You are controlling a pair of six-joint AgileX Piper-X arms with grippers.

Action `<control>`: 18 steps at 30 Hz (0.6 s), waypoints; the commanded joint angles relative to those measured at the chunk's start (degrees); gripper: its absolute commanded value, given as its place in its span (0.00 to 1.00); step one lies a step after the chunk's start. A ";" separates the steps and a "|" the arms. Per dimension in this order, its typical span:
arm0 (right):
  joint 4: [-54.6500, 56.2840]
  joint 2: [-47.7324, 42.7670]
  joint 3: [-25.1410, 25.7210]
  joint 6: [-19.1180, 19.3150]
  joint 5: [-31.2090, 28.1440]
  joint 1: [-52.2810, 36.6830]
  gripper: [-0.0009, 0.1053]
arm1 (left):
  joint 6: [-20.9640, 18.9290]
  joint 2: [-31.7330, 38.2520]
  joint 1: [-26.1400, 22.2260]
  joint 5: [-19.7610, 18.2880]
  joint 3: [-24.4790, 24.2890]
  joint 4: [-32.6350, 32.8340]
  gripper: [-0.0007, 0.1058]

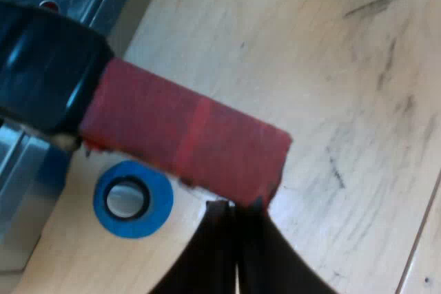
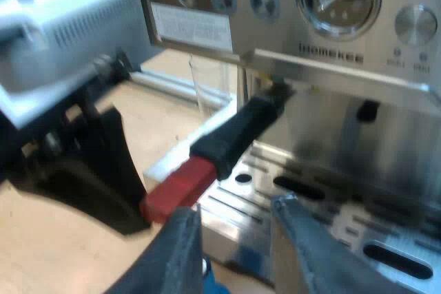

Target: Put the handle in the coffee machine

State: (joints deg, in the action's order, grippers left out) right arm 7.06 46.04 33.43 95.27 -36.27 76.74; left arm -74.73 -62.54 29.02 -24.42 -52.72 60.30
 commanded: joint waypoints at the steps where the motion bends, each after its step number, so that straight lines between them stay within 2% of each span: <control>1: 1.35 -0.68 0.57 -0.77 1.27 0.14 0.27 | 0.14 2.31 -4.69 0.27 -0.80 0.83 0.01; 3: 1.32 -0.68 0.57 -0.77 1.60 0.14 0.27 | 0.70 3.49 -7.21 1.11 -0.77 1.60 0.01; 4: 1.33 -0.68 0.57 -0.77 2.65 0.14 0.27 | 1.30 5.57 -11.89 1.10 -0.77 1.82 0.01; 9: 1.33 -0.68 0.57 -0.77 4.12 0.14 0.27 | 1.09 10.94 -20.10 1.10 -0.77 2.09 0.01; 16: 0.80 -0.68 0.57 -1.29 -1.76 0.14 0.28 | 0.55 13.37 -23.93 1.35 -0.77 2.96 0.01; 17: 0.45 -0.68 0.57 -1.29 -1.80 0.14 0.31 | 0.03 14.32 -25.21 1.90 -0.77 3.26 0.04; 18: 0.45 -0.68 0.57 -1.44 -1.28 0.14 0.37 | 0.00 17.48 -29.75 1.89 -0.77 5.79 0.30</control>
State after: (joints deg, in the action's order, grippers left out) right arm 8.54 46.04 33.43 93.74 -37.49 76.74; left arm -73.68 -48.98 4.25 -23.16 -52.93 63.24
